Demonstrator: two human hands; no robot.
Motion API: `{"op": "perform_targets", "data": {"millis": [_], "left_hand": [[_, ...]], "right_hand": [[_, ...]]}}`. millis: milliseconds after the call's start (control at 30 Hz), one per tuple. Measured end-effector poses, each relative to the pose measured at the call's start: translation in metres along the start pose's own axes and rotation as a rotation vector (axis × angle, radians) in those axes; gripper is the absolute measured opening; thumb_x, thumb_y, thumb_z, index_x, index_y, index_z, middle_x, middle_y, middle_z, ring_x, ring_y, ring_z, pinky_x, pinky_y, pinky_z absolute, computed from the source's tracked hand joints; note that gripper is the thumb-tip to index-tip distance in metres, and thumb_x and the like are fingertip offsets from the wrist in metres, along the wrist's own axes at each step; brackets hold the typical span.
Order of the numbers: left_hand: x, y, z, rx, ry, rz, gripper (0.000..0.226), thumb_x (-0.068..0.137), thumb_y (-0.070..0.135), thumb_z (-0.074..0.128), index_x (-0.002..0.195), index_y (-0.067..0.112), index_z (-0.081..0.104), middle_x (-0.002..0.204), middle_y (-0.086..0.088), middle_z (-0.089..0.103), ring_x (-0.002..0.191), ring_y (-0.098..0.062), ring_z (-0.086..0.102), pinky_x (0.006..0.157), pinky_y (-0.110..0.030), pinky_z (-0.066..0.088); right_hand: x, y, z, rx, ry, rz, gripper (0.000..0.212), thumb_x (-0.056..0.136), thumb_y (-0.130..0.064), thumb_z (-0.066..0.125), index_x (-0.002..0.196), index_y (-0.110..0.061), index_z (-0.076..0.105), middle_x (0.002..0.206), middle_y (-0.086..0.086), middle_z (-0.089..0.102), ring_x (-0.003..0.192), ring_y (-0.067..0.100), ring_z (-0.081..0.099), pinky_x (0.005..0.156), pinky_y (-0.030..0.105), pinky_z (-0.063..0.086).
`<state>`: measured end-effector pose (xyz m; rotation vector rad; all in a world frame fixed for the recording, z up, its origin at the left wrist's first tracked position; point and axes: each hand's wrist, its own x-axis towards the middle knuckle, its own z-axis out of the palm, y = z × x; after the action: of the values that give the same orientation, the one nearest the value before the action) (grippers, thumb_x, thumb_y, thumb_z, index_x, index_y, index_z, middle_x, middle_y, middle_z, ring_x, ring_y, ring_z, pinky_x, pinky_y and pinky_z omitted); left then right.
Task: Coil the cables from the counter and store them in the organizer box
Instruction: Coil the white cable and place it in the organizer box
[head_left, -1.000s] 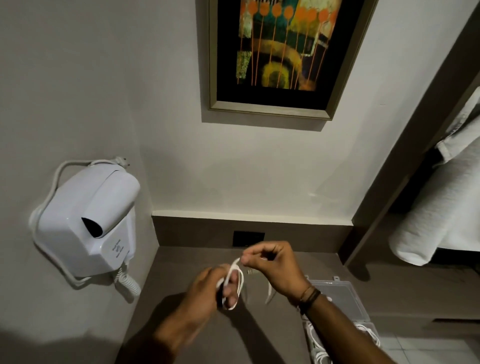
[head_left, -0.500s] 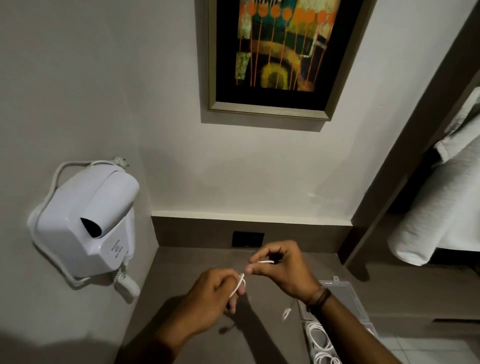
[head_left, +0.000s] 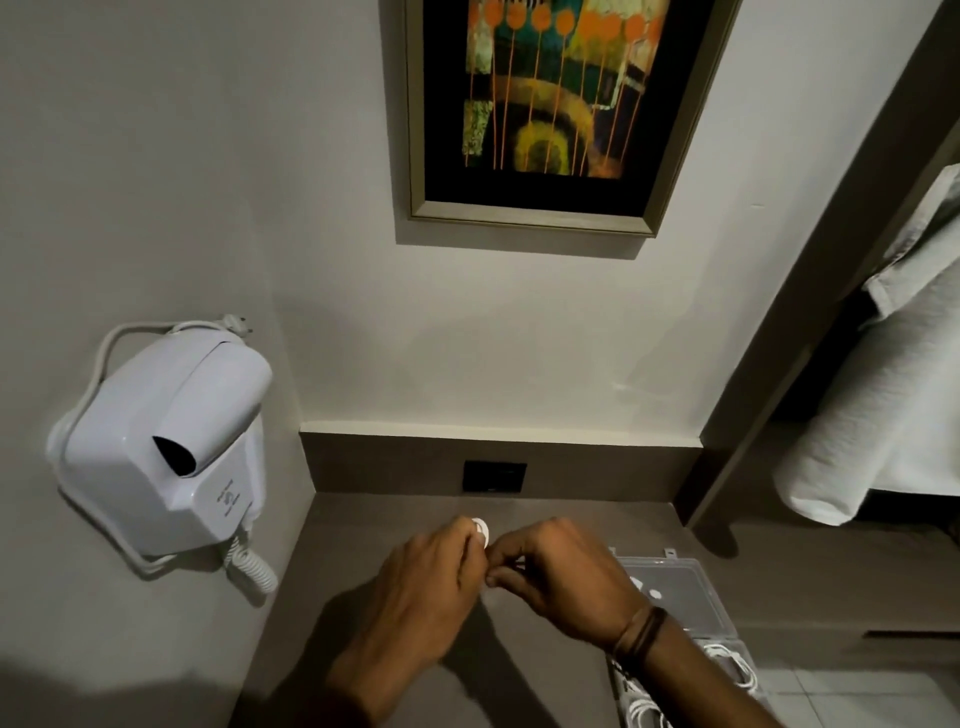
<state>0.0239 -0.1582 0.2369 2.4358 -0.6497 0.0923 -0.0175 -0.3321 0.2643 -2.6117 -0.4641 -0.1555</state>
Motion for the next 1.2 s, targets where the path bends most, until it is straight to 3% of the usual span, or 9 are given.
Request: {"op": "perform_targets", "data": {"millis": [133, 233, 400, 500, 633, 733, 833, 1067, 1200], "left_hand": [[0.001, 0.0, -0.01, -0.114, -0.252, -0.045, 0.029, 0.092, 0.044, 0.042, 0.077, 0.029, 0.062, 0.068, 0.009, 0.068, 0.062, -0.002, 0.063, 0.062, -0.023, 0.052], [0.002, 0.001, -0.008, -0.64, -0.384, -0.193, 0.035, 0.088, 0.033, 0.039, 0.061, 0.019, 0.056, 0.051, 0.002, 0.054, 0.049, -0.015, 0.051, 0.053, -0.03, 0.044], [0.007, 0.005, 0.013, -1.5, -0.231, -0.548, 0.044, 0.092, 0.02, 0.027, 0.051, 0.016, 0.042, 0.043, 0.001, 0.03, 0.037, -0.012, 0.026, 0.039, -0.024, 0.026], [0.014, 0.001, 0.029, -1.721, -0.035, -0.708, 0.044, 0.093, 0.022, 0.029, 0.052, 0.016, 0.042, 0.042, 0.003, 0.031, 0.037, -0.009, 0.026, 0.035, -0.021, 0.025], [0.021, -0.005, 0.049, -1.487, 0.152, -0.899, 0.041, 0.091, 0.024, 0.033, 0.051, 0.015, 0.042, 0.039, 0.003, 0.035, 0.033, -0.01, 0.03, 0.035, -0.019, 0.024], [0.024, -0.006, 0.062, -1.286, 0.248, -0.983, 0.038, 0.088, 0.024, 0.036, 0.054, 0.012, 0.05, 0.04, -0.001, 0.044, 0.03, -0.013, 0.038, 0.04, -0.024, 0.039], [0.021, -0.002, 0.079, -1.058, 0.294, -0.979, 0.038, 0.09, 0.025, 0.038, 0.06, 0.011, 0.056, 0.055, -0.009, 0.057, 0.046, -0.02, 0.052, 0.05, -0.031, 0.046], [0.011, 0.006, 0.126, -0.418, 0.245, -0.609, 0.028, 0.093, 0.016, 0.044, 0.07, 0.012, 0.059, 0.066, 0.004, 0.05, 0.058, -0.014, 0.043, 0.052, -0.027, 0.028], [-0.002, 0.011, 0.16, -0.441, 0.128, -0.439, 0.025, 0.1, 0.017, 0.044, 0.09, 0.01, 0.067, 0.084, -0.005, 0.066, 0.076, -0.021, 0.058, 0.067, -0.029, 0.04]], "right_hand": [[0.005, 0.019, -0.013, 0.255, 0.055, -0.023, 0.014, 0.082, -0.042, 0.082, 0.09, -0.031, 0.079, 0.085, -0.02, 0.076, 0.073, -0.003, 0.069, 0.063, 0.008, 0.048], [0.007, 0.027, -0.001, 0.718, 0.176, 0.042, 0.01, 0.077, -0.022, 0.09, 0.083, -0.024, 0.083, 0.081, -0.003, 0.08, 0.068, 0.009, 0.072, 0.061, 0.021, 0.055], [0.013, 0.025, 0.05, 1.164, 0.255, 0.372, 0.02, 0.088, -0.021, 0.076, 0.098, -0.005, 0.08, 0.093, 0.013, 0.08, 0.08, 0.023, 0.072, 0.072, 0.036, 0.063], [0.015, 0.017, 0.069, 1.15, 0.318, 0.428, 0.02, 0.097, -0.011, 0.065, 0.111, -0.002, 0.076, 0.11, 0.025, 0.075, 0.095, 0.032, 0.074, 0.086, 0.046, 0.062], [0.011, 0.016, 0.083, 1.032, 0.305, 0.485, 0.027, 0.103, -0.001, 0.053, 0.117, -0.008, 0.076, 0.112, 0.02, 0.073, 0.099, 0.034, 0.074, 0.087, 0.043, 0.063], [0.004, 0.015, 0.089, 1.142, 0.255, 0.538, 0.038, 0.107, -0.007, 0.042, 0.114, -0.016, 0.078, 0.102, 0.014, 0.079, 0.086, 0.02, 0.073, 0.076, 0.032, 0.059], [-0.007, 0.019, 0.096, 1.134, 0.26, 0.542, 0.027, 0.107, -0.018, 0.051, 0.114, -0.016, 0.077, 0.097, 0.003, 0.079, 0.087, 0.018, 0.073, 0.076, 0.025, 0.057], [-0.046, 0.039, 0.118, 1.273, 0.444, 0.785, 0.019, 0.095, -0.006, 0.069, 0.112, -0.006, 0.078, 0.107, 0.024, 0.078, 0.089, 0.025, 0.072, 0.081, 0.039, 0.057], [-0.082, 0.048, 0.13, 1.396, 0.552, 0.973, 0.021, 0.094, -0.006, 0.07, 0.112, 0.001, 0.076, 0.112, 0.027, 0.075, 0.089, 0.026, 0.07, 0.084, 0.04, 0.055]]}}
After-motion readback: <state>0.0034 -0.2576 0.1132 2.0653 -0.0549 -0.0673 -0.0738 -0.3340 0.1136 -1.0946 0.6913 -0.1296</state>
